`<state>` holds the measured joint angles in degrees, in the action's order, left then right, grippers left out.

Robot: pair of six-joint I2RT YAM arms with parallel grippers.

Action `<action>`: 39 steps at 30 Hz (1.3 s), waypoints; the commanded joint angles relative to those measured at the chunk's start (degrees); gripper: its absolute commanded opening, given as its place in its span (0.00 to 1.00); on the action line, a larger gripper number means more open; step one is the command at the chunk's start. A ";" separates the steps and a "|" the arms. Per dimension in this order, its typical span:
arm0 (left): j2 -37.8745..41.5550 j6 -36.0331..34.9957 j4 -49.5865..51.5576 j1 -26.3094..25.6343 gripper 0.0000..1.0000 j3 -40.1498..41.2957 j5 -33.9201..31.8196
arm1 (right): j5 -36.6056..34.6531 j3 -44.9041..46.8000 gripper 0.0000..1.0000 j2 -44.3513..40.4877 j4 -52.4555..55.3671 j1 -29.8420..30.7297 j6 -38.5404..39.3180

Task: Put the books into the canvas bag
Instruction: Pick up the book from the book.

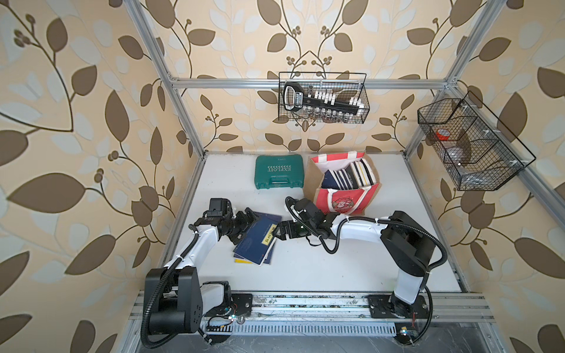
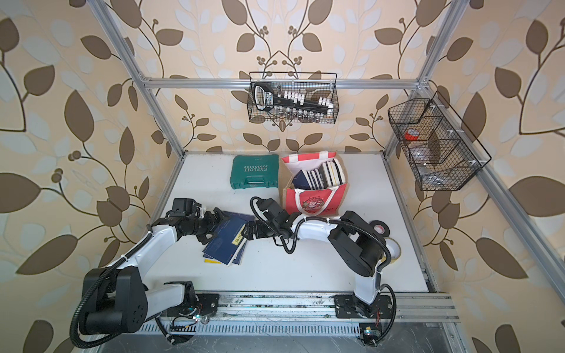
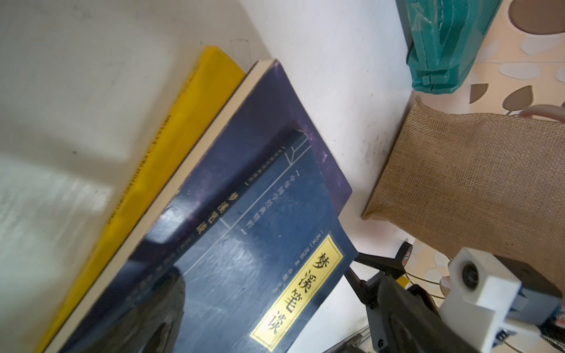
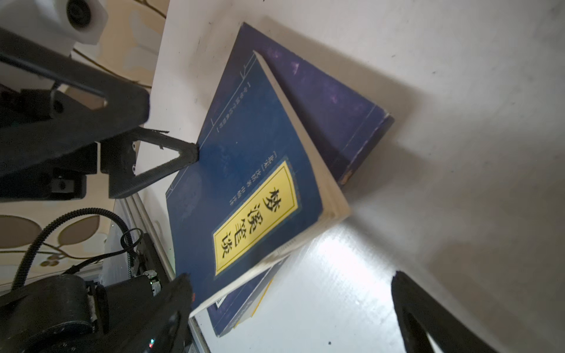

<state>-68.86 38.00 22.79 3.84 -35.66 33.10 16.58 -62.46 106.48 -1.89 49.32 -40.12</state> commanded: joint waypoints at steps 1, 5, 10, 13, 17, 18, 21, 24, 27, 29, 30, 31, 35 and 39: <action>-0.07 1.00 -0.39 0.38 0.99 2.07 2.76 | 1.79 -0.11 0.99 1.78 -0.73 -0.11 -0.19; 0.47 1.11 -0.06 0.30 0.99 2.69 3.81 | 2.74 -0.31 0.99 2.11 -1.02 -0.20 1.09; 1.79 0.96 1.56 0.20 0.99 2.53 1.77 | 5.33 0.04 0.99 3.13 -4.49 -0.72 0.67; 0.94 0.07 2.38 0.21 0.99 0.78 0.43 | 6.41 -0.47 0.99 3.82 -5.31 -0.83 0.35; -2.42 -1.64 5.08 0.20 0.99 -2.49 -0.57 | 6.84 -0.23 0.99 3.76 -5.64 -0.80 0.69; -2.75 -1.78 5.45 0.25 0.99 -3.13 -1.08 | 6.82 -0.06 0.99 3.61 -5.67 -0.84 0.82; -3.11 -1.72 5.80 0.29 0.99 -4.18 -2.48 | 6.47 0.57 0.99 3.10 -5.67 -0.84 1.14; -4.10 -1.70 6.75 0.29 0.99 -6.17 -4.16 | 6.51 0.93 0.99 2.96 -5.83 -0.90 1.23; -5.50 -1.82 7.85 0.38 0.99 -8.24 -5.45 | 6.76 1.24 0.99 3.11 -6.17 -0.91 1.18; -6.22 -1.70 7.64 0.38 0.99 -8.72 -5.10 | 6.87 1.27 0.99 3.12 -6.14 -1.03 1.25; -6.41 -1.70 7.48 0.38 0.99 -8.73 -4.90 | 6.95 1.20 0.99 3.09 -6.24 -1.19 1.36; -6.54 -1.61 7.45 0.38 0.99 -8.64 -4.89 | 7.06 1.28 0.99 3.04 -6.36 -1.39 1.29; -6.38 -1.64 7.08 0.39 0.99 -7.87 -4.70 | 8.02 1.85 0.99 3.21 -7.50 -2.01 1.10; -6.76 -1.96 7.20 0.39 0.99 -8.05 -4.71 | 8.82 2.29 0.99 3.48 -8.59 -2.28 0.65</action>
<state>-75.24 37.54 28.49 3.84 -42.65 29.47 23.90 -61.12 109.60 -8.78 47.20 -39.62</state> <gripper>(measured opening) 0.989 0.986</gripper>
